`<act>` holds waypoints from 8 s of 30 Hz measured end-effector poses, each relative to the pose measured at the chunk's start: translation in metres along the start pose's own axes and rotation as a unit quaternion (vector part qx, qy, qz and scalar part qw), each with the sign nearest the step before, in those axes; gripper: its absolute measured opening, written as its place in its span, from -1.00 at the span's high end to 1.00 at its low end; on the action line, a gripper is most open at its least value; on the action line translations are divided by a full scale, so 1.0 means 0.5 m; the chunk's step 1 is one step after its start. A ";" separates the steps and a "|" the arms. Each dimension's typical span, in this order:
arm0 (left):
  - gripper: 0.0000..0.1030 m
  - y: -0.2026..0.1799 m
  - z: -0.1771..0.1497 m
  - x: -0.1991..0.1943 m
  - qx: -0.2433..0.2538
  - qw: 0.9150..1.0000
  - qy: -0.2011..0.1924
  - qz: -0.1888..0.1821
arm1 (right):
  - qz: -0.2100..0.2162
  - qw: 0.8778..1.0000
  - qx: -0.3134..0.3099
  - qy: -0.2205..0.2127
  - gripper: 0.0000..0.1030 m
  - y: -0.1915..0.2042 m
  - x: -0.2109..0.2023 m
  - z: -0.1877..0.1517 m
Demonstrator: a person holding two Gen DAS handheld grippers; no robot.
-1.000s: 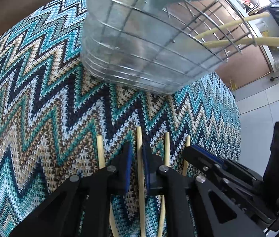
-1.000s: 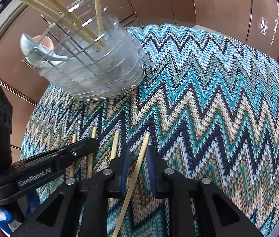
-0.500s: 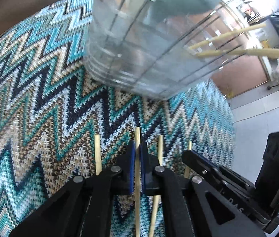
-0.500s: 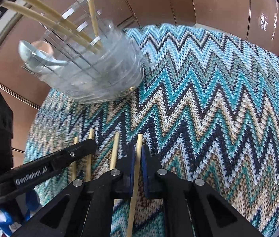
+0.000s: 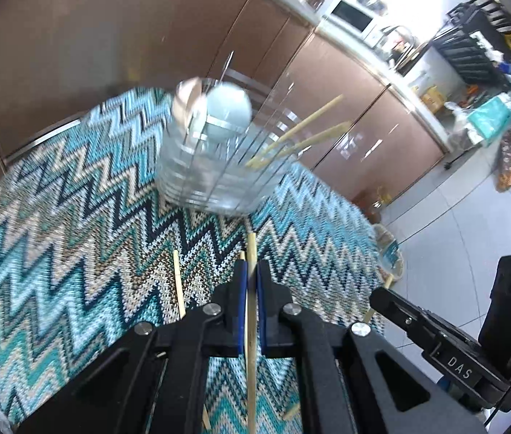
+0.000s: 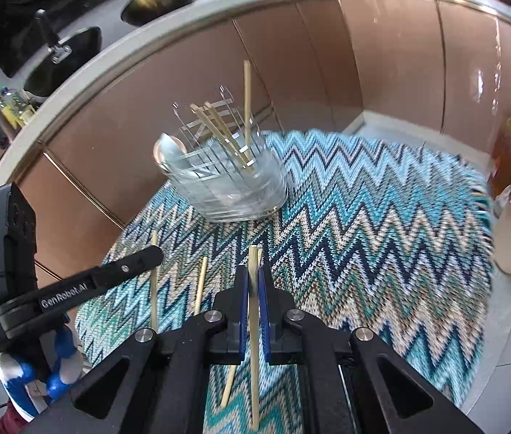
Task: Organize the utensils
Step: 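Grasp a wooden chopstick with the left tool while the right tool grasps another, then lift both chopsticks over the wire holder while both tools open to drop them, then move both open tools back to the last two chopsticks on the cloth, then grasp a chopstick with the left tool while the right tool grasps the other, then carry both chopsticks over the wire holder while both tools open to release them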
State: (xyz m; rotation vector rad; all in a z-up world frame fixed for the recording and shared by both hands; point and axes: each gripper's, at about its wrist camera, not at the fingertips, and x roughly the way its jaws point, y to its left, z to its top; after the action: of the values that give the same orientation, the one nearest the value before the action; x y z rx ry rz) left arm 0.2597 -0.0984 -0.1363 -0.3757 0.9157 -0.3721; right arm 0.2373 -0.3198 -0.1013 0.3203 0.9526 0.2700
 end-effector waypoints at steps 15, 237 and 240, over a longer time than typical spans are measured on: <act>0.91 -0.037 0.010 -0.282 0.036 0.985 -0.171 -0.011 | 0.008 0.991 -0.047 -0.125 0.89 0.135 -0.213 -0.010; 0.79 -0.041 0.280 0.081 0.010 0.918 -0.389 0.079 | 0.010 0.948 -0.125 -0.294 0.87 0.061 0.144 0.273; 0.32 -0.040 0.269 0.080 0.007 0.917 -0.390 0.080 | 0.008 0.948 -0.124 -0.293 0.82 0.061 0.138 0.265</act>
State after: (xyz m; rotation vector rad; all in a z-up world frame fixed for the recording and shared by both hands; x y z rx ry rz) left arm 0.3890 -0.1137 -0.0799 -0.3890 0.1555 -0.0539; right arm 0.3827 -0.2862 -0.0699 0.1594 0.3239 0.2831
